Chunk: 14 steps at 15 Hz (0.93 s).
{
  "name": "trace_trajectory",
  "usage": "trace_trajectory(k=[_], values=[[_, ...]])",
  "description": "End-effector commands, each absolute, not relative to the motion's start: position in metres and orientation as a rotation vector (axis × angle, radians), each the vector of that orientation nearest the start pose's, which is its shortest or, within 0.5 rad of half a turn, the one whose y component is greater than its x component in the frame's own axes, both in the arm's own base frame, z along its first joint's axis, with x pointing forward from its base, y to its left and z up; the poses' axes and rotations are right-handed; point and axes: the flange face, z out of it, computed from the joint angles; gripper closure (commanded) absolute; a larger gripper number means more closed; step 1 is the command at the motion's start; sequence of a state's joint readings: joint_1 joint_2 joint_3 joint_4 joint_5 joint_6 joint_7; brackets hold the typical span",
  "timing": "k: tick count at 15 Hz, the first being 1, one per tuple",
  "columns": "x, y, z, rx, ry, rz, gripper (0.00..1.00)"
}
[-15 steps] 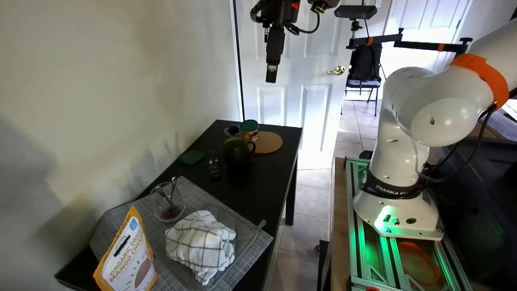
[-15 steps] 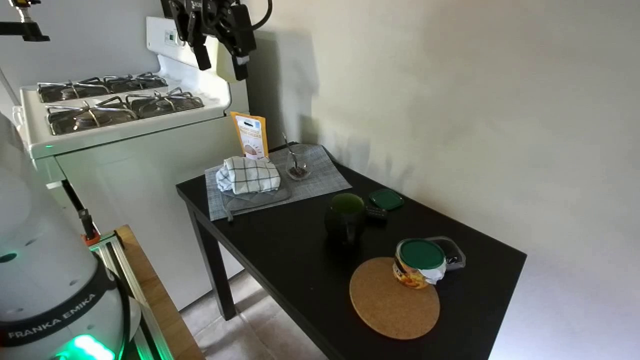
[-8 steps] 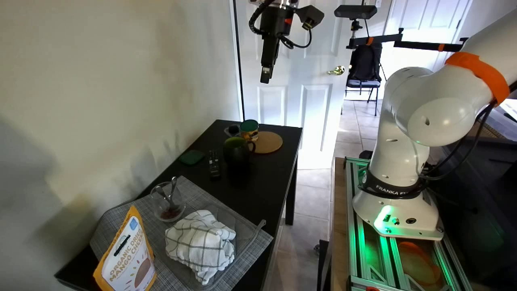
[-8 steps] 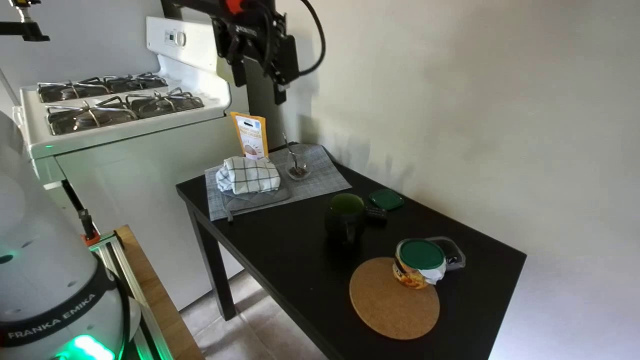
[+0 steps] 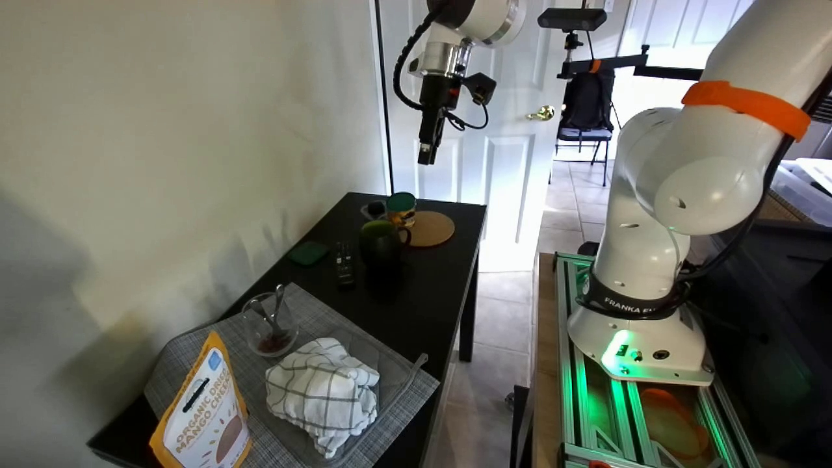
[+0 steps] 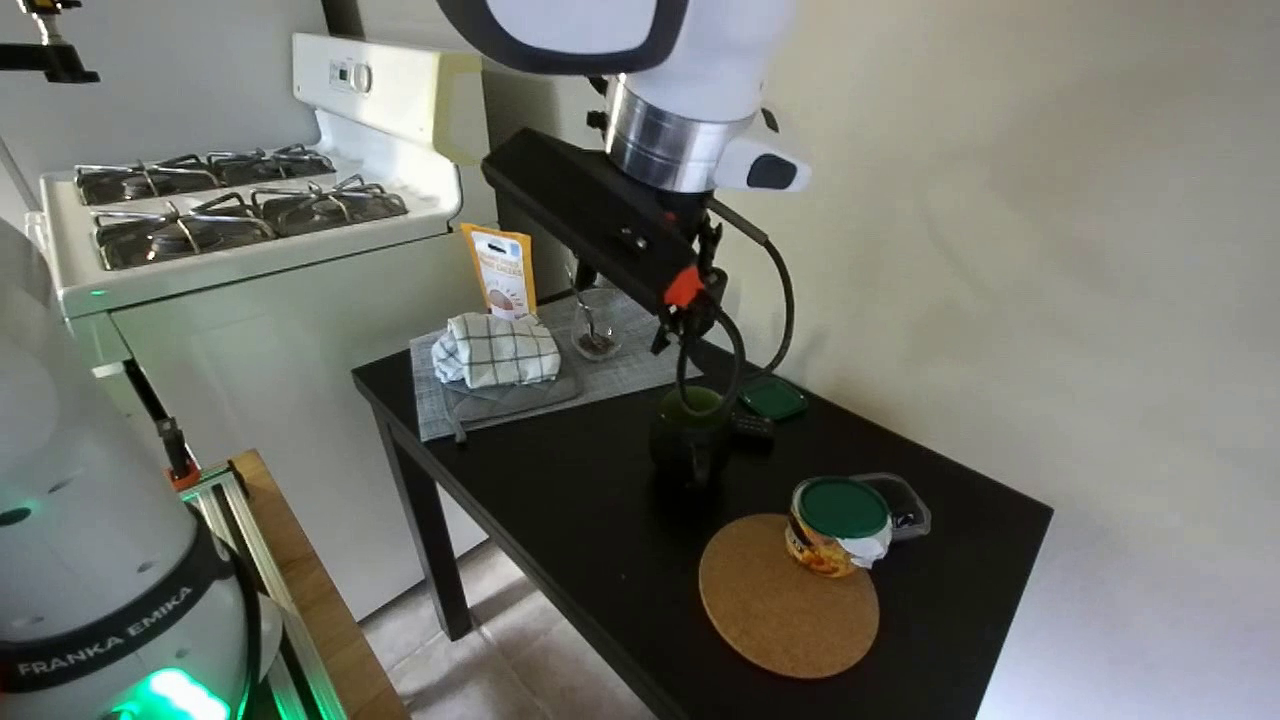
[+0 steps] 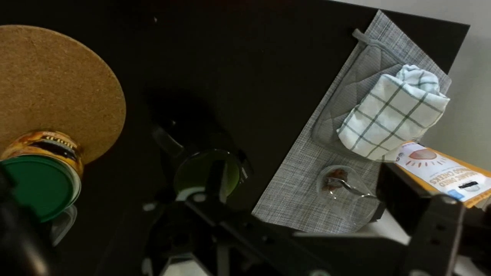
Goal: Move the green lid from the can to the black cup
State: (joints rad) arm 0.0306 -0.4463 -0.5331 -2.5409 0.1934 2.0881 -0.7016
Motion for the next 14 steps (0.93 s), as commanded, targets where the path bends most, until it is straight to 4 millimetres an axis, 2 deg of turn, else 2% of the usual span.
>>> trace_trajectory(k=[1,4,5,9,12,14], values=[[0.364,-0.187,0.400,-2.763,-0.203,-0.193,0.00],[0.371,-0.188,0.398,-2.766,-0.201,-0.173,0.00],[0.378,-0.198,0.391,-2.772,-0.111,-0.181,0.00],[0.407,-0.239,0.372,-2.781,0.064,-0.233,0.00],[0.429,-0.273,0.346,-2.883,0.113,-0.133,0.00],[0.440,-0.296,0.325,-2.961,0.109,-0.005,0.00]])
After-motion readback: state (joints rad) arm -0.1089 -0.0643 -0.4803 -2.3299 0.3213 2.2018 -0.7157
